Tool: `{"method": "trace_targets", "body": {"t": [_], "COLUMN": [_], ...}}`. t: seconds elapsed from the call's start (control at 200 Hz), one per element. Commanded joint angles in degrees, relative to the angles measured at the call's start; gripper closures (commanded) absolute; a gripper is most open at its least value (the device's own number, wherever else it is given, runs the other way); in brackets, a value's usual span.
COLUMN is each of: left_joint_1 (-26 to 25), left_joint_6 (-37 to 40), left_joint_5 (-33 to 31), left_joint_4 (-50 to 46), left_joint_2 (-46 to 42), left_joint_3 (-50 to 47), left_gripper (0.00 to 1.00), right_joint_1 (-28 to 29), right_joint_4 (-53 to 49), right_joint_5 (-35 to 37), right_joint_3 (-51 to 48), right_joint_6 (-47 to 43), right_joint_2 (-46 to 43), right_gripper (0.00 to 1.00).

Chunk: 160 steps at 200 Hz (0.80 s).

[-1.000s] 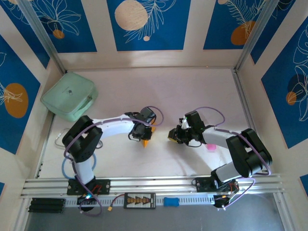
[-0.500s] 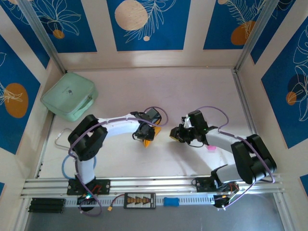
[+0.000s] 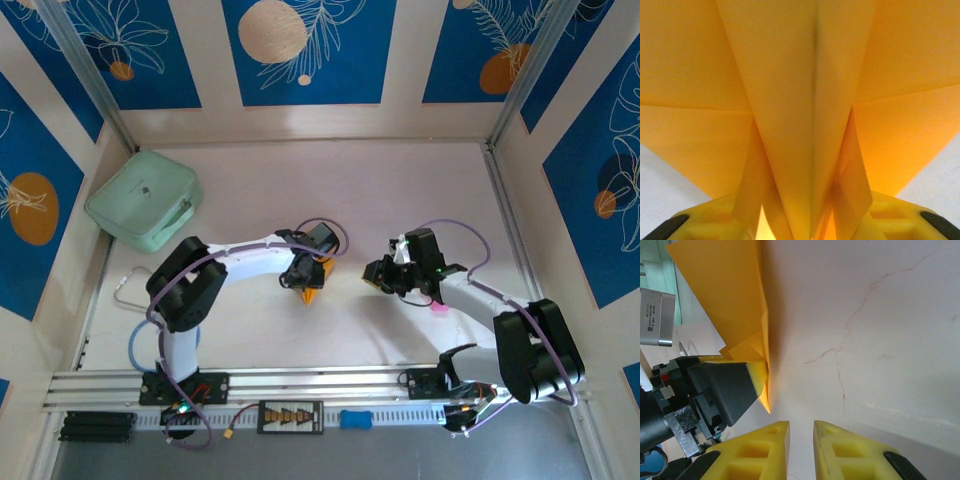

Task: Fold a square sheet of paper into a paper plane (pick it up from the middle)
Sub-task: Move the paper plane to the center of the table, then reset both arms

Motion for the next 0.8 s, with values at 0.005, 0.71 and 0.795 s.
{"method": "trace_targets", "body": {"t": [0.005,0.71,0.795], "left_joint_1": [-0.49,-0.49,-0.17], "left_joint_6": [-2.84,-2.87,-0.3], "left_joint_5": [-2.01,-5.15,-7.5], "left_joint_4": [-2.98,-0.44,0.89], "left_joint_2": [-0.05,-12.75,-16.06], "left_joint_3": [1.85,-1.35,-2.82], "left_gripper": [0.58,0.52,0.5], "right_joint_1": [-0.46,-1.7,-1.87], "right_joint_4": [-2.63,-12.04,-13.95], "right_joint_5": [-1.67,4.6,7.38], "right_joint_3": [-0.34,2.67,3.71], "right_joint_6": [-1.44,-3.14,-4.23], "right_joint_2": [-1.89,-8.99,-11.19], "right_gripper": [0.78,0.74,0.73]}}
